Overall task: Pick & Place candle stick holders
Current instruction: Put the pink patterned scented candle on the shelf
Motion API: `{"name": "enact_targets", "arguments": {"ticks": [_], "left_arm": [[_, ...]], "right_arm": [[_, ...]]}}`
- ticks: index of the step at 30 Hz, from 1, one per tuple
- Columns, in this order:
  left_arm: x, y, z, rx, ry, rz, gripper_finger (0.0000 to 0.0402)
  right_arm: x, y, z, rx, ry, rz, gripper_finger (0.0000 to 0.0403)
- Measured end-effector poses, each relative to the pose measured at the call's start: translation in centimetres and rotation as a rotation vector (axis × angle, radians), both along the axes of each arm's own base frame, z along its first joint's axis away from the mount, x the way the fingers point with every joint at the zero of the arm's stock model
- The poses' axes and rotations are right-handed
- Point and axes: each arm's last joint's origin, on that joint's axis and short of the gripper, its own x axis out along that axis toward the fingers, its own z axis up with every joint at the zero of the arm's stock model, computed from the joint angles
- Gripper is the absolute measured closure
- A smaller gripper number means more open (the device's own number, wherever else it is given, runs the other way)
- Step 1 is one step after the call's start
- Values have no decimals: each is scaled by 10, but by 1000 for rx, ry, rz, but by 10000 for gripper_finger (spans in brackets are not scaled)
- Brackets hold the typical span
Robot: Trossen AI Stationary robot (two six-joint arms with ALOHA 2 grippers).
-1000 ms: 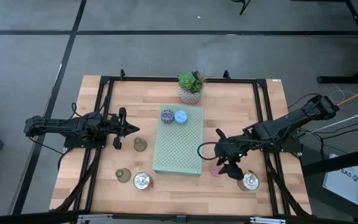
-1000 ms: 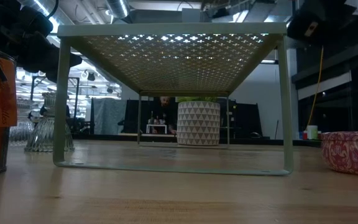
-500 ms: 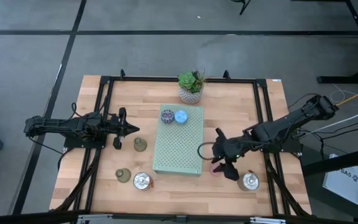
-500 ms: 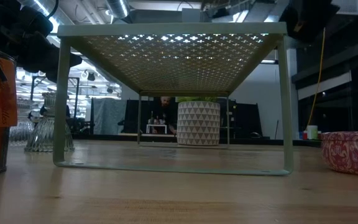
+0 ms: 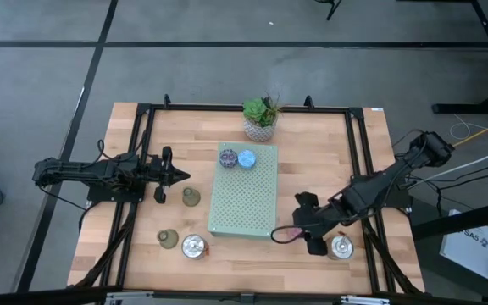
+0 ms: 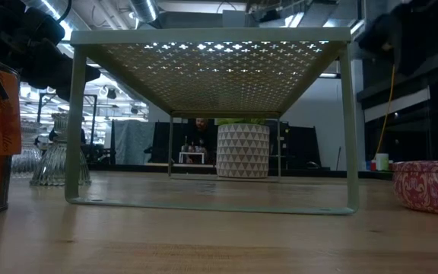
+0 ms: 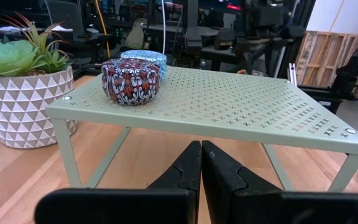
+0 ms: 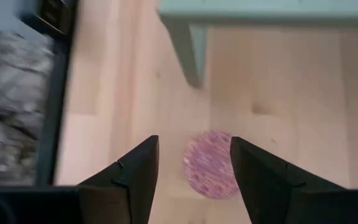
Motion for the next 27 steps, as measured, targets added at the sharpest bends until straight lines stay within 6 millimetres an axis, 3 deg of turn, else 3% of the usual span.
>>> {"name": "enact_targets", "arguments": {"ticks": [9, 22, 27], "left_arm": [[0, 0, 0, 0, 0, 0, 395], [0, 0, 0, 0, 0, 0, 395], [0, 0, 0, 0, 0, 1, 395]], "right_arm": [[7, 8, -33, -130, 118, 3, 154], [16, 2, -52, -160, 194, -42, 13], [18, 4, -58, -183, 192, -58, 5]]}}
